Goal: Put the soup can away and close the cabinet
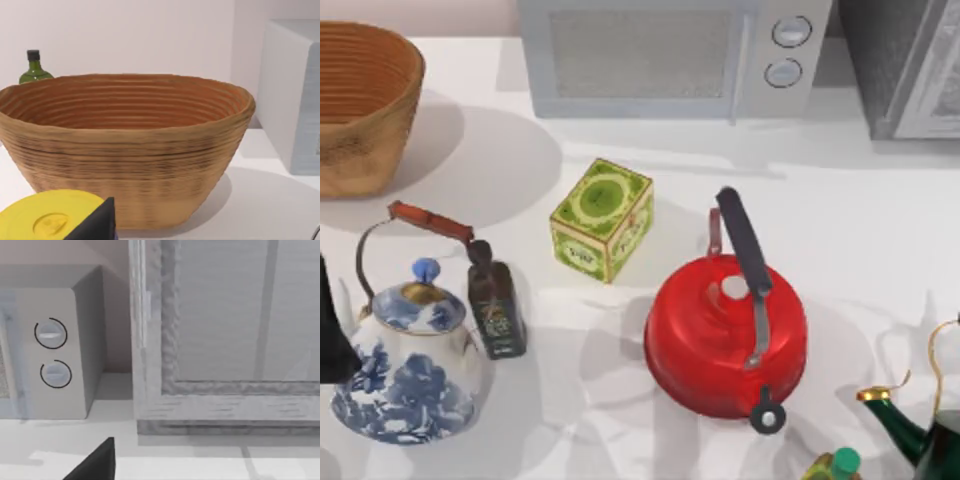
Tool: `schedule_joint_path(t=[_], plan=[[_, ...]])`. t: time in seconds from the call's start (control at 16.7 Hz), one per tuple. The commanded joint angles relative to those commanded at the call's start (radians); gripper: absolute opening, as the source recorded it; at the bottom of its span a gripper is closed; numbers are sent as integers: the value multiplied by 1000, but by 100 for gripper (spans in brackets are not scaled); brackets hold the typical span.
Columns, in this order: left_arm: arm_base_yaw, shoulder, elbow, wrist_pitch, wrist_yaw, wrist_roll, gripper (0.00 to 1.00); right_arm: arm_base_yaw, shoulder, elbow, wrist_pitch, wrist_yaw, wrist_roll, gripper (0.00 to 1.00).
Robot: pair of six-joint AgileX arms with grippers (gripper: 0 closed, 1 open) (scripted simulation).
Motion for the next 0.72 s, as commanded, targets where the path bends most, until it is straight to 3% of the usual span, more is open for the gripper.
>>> schedule_joint_path(t=[0.3,0.72], plan=[[0,0,0,0,0,0,100,-169,295,89,242,-169,9,100],[0,0,0,0,0,0,100,-513,943,232,740,-505,18,100]])
